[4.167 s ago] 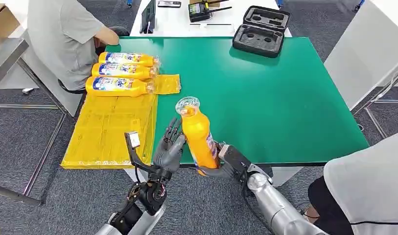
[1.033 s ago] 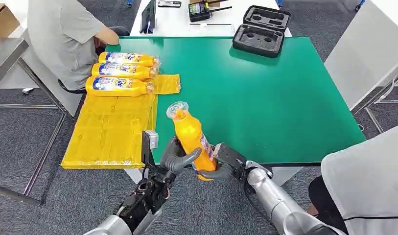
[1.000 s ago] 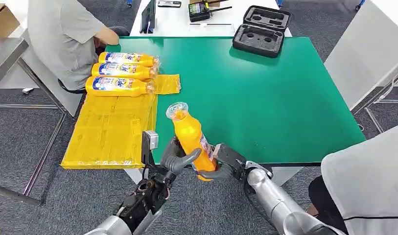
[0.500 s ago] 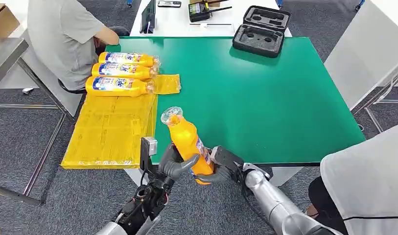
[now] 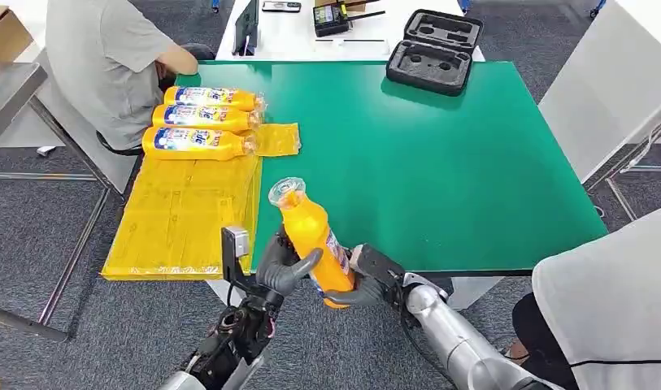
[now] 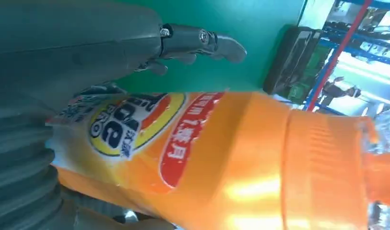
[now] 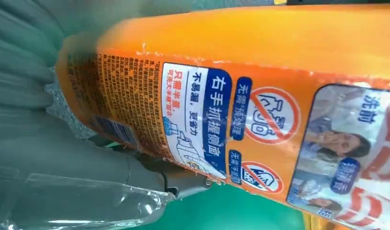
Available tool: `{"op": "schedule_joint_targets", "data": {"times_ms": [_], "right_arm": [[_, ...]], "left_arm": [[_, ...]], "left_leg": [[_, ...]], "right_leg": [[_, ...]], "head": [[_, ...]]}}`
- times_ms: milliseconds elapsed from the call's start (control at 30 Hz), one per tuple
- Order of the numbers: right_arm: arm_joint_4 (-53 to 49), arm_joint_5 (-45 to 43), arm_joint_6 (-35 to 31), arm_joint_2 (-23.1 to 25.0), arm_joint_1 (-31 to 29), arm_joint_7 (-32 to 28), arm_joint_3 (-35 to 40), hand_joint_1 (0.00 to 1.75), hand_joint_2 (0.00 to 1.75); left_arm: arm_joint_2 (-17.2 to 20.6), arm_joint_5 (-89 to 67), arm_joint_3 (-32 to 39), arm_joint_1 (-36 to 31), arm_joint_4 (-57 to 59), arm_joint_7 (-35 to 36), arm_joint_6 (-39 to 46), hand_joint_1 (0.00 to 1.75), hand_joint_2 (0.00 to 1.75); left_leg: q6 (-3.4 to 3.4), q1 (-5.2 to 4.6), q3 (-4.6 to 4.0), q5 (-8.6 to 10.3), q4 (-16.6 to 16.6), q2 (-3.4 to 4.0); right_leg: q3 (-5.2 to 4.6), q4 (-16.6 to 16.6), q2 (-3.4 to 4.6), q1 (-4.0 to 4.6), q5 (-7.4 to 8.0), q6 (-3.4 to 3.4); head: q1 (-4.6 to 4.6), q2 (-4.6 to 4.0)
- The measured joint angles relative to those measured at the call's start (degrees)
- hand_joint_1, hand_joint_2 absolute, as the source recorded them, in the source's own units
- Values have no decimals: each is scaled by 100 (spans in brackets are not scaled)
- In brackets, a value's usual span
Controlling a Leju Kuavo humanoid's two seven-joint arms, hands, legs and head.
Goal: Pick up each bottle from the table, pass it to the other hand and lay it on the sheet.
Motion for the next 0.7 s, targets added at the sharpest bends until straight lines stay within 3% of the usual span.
{"op": "schedule_joint_targets", "data": {"times_ms": [700], "right_arm": [[0, -5, -48, 55, -2, 46, -4, 175, 175]], "left_arm": [[4, -306, 98, 45, -74, 6, 57, 0, 175]], "left_leg": [[0, 0, 0, 0, 0, 0]], "right_leg": [[0, 0, 0, 0, 0, 0]], "head": [[0, 0]]}}
